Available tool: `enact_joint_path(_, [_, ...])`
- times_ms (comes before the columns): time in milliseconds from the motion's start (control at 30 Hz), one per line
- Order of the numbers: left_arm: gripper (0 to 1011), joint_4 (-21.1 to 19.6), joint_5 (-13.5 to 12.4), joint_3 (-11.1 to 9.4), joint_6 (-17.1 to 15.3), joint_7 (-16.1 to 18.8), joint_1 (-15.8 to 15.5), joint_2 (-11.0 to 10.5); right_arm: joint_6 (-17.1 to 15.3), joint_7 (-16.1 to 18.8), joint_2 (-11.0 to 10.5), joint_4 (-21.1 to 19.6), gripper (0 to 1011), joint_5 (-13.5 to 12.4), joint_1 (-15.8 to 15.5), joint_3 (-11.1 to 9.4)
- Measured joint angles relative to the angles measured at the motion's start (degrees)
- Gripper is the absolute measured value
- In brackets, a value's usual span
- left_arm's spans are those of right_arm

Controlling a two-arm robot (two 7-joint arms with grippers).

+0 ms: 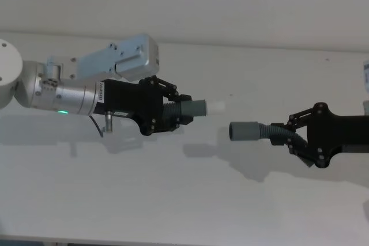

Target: Use both hands to pick up one end of the pipe from the table, align the ends, and insert them.

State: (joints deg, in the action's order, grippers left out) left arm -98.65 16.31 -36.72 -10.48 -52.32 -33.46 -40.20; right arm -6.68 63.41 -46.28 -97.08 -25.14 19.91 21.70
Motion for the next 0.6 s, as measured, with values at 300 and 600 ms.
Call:
enact_joint_path(300, [371,0.2,0.25,-0.51,0.03,0.22,-0.26,0.03,-1.56,-1.77,0.05,-0.13,162,0.33,0.57,0.53])
enact_joint_path(600, [371,0.55,0.56,-1.01,0.16,0.3,-0.65,0.07,-2.67,-3.09,0.22,0.01,162,0.63,1.22,1.08])
